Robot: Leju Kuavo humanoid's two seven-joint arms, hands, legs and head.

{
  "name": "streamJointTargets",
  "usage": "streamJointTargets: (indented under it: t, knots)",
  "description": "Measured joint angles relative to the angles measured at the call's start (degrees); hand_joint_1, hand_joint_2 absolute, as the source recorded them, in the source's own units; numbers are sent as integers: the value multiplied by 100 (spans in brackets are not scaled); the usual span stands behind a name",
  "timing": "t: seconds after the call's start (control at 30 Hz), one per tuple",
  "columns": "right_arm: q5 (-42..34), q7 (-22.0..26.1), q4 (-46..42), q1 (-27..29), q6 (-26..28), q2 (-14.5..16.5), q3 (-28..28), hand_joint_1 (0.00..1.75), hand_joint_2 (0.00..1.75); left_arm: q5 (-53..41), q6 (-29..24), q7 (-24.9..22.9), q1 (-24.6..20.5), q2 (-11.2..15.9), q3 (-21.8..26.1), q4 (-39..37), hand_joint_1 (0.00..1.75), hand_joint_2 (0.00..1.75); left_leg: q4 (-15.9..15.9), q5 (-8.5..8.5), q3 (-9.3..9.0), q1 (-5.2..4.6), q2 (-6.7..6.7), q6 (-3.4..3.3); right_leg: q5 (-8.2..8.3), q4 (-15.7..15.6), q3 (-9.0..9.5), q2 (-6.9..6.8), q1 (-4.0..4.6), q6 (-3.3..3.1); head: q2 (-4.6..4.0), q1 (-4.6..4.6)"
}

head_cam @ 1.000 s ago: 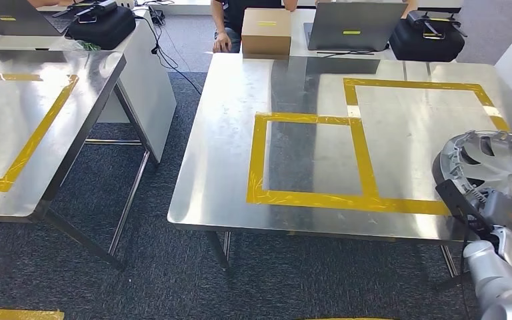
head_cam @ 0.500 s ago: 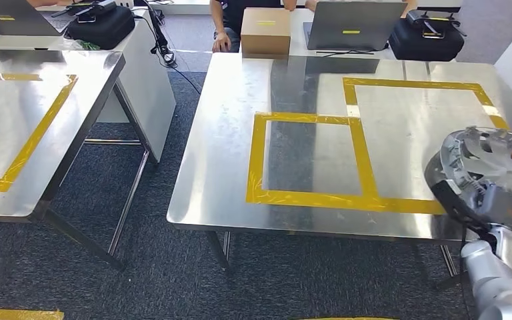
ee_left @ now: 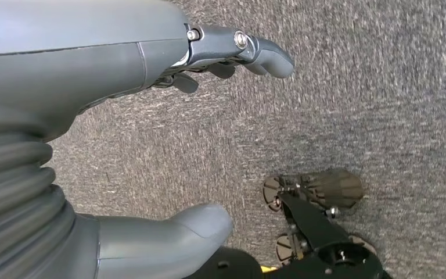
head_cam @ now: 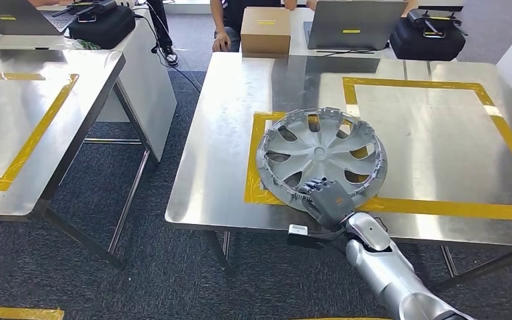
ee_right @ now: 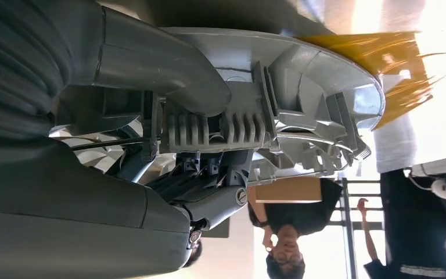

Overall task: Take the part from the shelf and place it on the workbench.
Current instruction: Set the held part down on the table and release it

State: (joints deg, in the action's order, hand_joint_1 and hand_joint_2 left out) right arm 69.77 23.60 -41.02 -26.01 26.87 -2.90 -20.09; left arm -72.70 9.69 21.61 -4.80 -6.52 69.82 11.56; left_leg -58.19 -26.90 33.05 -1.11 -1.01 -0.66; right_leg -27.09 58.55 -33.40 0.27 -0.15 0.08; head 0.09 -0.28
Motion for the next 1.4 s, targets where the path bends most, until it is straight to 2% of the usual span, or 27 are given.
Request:
streamJointTargets:
  t: [0.17,0.4,0.53,0.67,0.93,1.1,1.4]
  knots:
    - [42,-400,-60,-21,91,48,-419,175,175,11,10,25,6,0,2,-2,0,175,-3,-1,-1,-2,0,-2,1,-1,1,0,-2,1,0,0]
    - [157,-986,-214,152,334,-110,-292,175,175,59,-14,-12,43,1,4,-2,0,175,-10,1,-1,-3,-9,-7,5,-3,4,-8,-8,6,0,0]
    - [297,-1284,-597,538,357,-304,271,175,175,118,-36,-15,83,-2,10,-3,0,175,-13,-5,2,-5,-8,-14,4,-6,4,-7,-9,8,0,1]
    - [437,-1429,-1113,1078,288,-448,1105,175,175,125,-42,8,98,-2,13,-4,0,175,-13,-12,2,-8,-10,-24,-3,-9,8,-11,-11,18,0,1]
    - [634,-1475,-1909,1939,183,-505,2540,175,175,60,-36,97,119,-4,13,-4,0,175,-13,-22,3,-10,-7,-32,-6,-10,8,-8,-13,23,0,1]
    - [581,-1456,-2115,2187,174,-529,2948,175,175,22,-29,133,117,-3,13,-4,0,175,-13,-22,2,-10,2,-32,-6,-10,6,-5,-13,23,0,1]
    - [616,-1518,-2421,2483,104,-532,3323,175,175,-60,-4,41,113,1,13,-4,0,175,-13,-22,3,-10,3,-31,-6,-10,4,-4,-13,23,0,1]
